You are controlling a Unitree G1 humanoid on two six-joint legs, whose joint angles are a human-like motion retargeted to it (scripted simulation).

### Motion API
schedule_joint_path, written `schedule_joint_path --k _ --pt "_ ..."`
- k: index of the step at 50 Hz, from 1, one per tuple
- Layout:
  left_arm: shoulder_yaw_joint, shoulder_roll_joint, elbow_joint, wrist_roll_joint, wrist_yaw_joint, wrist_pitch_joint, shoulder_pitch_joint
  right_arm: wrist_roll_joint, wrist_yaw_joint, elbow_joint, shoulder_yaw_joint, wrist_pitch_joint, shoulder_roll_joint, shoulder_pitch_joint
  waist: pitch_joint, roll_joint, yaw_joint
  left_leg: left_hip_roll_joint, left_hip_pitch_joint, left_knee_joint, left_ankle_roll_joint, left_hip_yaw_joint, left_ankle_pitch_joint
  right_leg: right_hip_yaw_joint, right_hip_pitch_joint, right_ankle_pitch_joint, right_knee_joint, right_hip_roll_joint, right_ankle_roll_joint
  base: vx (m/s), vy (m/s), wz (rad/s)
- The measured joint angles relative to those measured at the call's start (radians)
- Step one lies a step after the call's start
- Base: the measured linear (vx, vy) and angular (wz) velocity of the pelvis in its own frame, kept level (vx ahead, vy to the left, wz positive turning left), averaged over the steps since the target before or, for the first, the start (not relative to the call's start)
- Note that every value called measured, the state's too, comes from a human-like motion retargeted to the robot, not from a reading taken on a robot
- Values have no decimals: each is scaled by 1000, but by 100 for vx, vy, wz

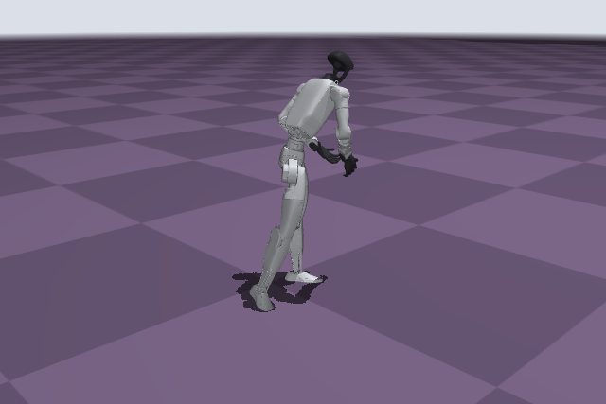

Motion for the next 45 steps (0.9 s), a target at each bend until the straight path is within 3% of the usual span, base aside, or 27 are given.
schedule_joint_path --k 5,9,15,20,23,28,32,36,40,45 --pt "126 54 -269 16 -51 -38 97 -13 27 -226 -43 -61 -70 -88 8 -4 -10 -4 -9 0 0 49 5 36 -24 5 -36 0 30 -4 2 -48" --pt "116 105 -260 72 6 -64 -194 -47 -30 -156 -91 -81 -98 -408 2 12 -16 2 -14 0 0 80 10 61 -42 0 -53 4 49 -9 -2 -44" --pt "-94 -5 225 171 174 -116 -833 -39 -133 388 -179 -55 -100 -932 -6 63 10 5 -13 0 0 105 16 74 -51 -13 -62 3 68 -8 -1 -24" --pt "-255 -135 637 136 251 -122 -1050 -3 -114 754 -152 -1 -99 -1095 -12 100 27 20 -3 0 0 114 14 88 -52 -12 -54 10 55 -2 0 -12" --pt "-261 -159 646 100 217 -102 -953 -11 -111 733 -126 4 -69 -984 -7 117 19 40 13 0 6 126 8 126 -62 -6 -28 17 33 1 0 -38" --pt "-139 -102 332 128 147 -43 -504 -128 -200 372 -138 -16 13 -535 11 123 -18 64 57 0 37 174 -9 255 -115 -6 45 14 22 3 4 -66" --pt "-8 -41 41 178 119 -40 -121 -156 -205 38 -143 -63 37 -185 53 119 -45 81 91 0 48 238 -20 366 -167 -15 49 29 50 0 1 -91" --pt "69 9 -188 224 72 -71 133 -168 -132 -195 -142 -95 -28 -46 81 111 -66 88 107 0 43 308 -23 435 -202 -13 -39 56 92 -4 -5 -93" --pt "43 71 -330 247 46 -94 111 -193 -147 -282 -155 -114 -104 -152 79 104 -74 110 100 0 19 381 -15 464 -226 25 -183 110 114 -12 -21 -95" --pt "-56 58 -235 195 -34 -38 -318 -16 -165 -125 -210 -147 -105 -467 52 102 -102 124 55 0 0 439 22 471 -280 94 -289 162 114 -23 -27 -56"
